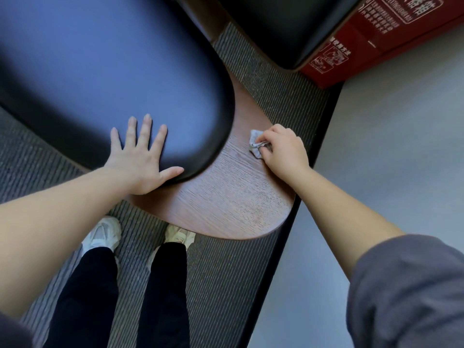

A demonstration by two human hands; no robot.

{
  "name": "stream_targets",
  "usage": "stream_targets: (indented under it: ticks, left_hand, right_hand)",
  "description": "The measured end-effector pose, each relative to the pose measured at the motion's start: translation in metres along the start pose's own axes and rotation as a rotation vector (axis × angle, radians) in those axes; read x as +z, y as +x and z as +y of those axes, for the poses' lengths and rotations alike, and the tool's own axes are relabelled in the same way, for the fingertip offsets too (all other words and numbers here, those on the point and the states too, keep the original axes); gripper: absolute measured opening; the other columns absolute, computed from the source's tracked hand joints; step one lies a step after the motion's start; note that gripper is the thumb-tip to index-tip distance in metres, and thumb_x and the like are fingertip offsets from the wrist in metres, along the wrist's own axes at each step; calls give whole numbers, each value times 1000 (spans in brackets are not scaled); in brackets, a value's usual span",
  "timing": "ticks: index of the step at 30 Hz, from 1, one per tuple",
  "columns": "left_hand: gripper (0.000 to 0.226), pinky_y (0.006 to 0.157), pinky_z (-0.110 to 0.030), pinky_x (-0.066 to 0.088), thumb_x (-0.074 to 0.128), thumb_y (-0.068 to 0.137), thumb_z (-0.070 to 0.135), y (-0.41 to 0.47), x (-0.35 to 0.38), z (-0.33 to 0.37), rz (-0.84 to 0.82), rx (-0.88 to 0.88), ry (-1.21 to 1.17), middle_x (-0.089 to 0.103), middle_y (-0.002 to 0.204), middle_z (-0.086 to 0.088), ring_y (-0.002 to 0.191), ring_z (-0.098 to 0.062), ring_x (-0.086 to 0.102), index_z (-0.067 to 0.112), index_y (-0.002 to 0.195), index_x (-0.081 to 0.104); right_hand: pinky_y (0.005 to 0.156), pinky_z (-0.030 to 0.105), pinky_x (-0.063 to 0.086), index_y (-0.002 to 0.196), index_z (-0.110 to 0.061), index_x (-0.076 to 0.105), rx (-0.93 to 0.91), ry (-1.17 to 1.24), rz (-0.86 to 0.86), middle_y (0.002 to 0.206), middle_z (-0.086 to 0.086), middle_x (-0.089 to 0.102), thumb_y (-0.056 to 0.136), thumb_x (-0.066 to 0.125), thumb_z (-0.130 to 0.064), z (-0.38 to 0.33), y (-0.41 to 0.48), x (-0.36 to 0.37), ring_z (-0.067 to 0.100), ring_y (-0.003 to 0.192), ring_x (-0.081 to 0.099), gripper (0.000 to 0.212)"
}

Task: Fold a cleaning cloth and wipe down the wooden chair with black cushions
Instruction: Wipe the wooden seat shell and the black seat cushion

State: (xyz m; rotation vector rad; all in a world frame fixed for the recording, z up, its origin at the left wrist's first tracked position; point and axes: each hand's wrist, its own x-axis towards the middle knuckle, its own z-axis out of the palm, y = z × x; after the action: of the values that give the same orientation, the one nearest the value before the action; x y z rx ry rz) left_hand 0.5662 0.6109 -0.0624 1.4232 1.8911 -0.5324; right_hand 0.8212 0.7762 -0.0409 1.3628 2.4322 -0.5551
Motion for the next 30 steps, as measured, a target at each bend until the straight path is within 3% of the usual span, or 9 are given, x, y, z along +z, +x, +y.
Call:
stream_targets:
  ticks: [3, 9, 14, 19, 25, 28, 30]
  left_hand:
    - [104, 117, -59, 0, -1, 71, 84, -3, 4, -3, 20, 9, 28, -26, 160, -12, 148, -37, -19, 23, 152, -22]
    - [99, 117, -60, 1, 6, 78, 82, -7, 10, -4, 44, 3, 4, -25, 160, -13, 147, -38, -18, 23, 153, -20]
    - [96, 117, -60, 2, 11, 82, 80, -7, 14, -3, 77, -6, -5, -24, 160, -13, 148, -38, -18, 22, 153, -19]
    - [96, 117, -59, 1, 11, 83, 80, -6, 16, -3, 86, -12, 3, -26, 160, -12, 147, -37, -19, 23, 153, -20]
    - [94, 117, -60, 1, 16, 86, 78, -9, 9, 0, 45, -24, -14, -26, 160, -12, 147, -38, -19, 23, 153, -20]
    - [91, 118, -59, 4, 18, 89, 75, -14, 10, -1, 49, -12, 4, -25, 160, -13, 148, -38, -18, 23, 153, -20]
    - [90, 118, -58, 5, 19, 89, 74, -18, 14, -5, 65, 1, 22, -24, 160, -13, 148, -38, -17, 22, 153, -19]
  right_hand:
    - [84, 38, 37, 102, -27, 68, 19, -11, 15, 112, -5, 58, 91, 56, -22, -11, -10, 3, 22, 103, 51, 17]
    - [75, 32, 31, 94, -24, 69, -242, 5, -114, 101, -6, 59, 86, 65, -21, -24, -75, -7, 21, 93, 54, 10]
    - [84, 40, 40, 105, -25, 67, -83, -44, -47, 111, -2, 57, 90, 58, -21, -11, -21, -1, 25, 103, 51, 18]
    - [90, 44, 37, 107, -26, 66, -6, -56, -35, 119, 0, 55, 93, 55, -21, -11, 23, 10, 27, 109, 49, 19]
    - [82, 37, 33, 99, -25, 67, -120, -27, -87, 111, -4, 57, 89, 60, -16, -10, -51, -8, 22, 100, 49, 14]
    - [76, 41, 39, 89, -23, 67, -206, 8, -96, 99, -5, 60, 82, 63, -13, -14, -96, -19, 23, 90, 53, 13]
    - [72, 36, 33, 87, -25, 67, -247, 45, -123, 95, -8, 59, 79, 59, -15, -22, -117, -21, 20, 87, 53, 15]
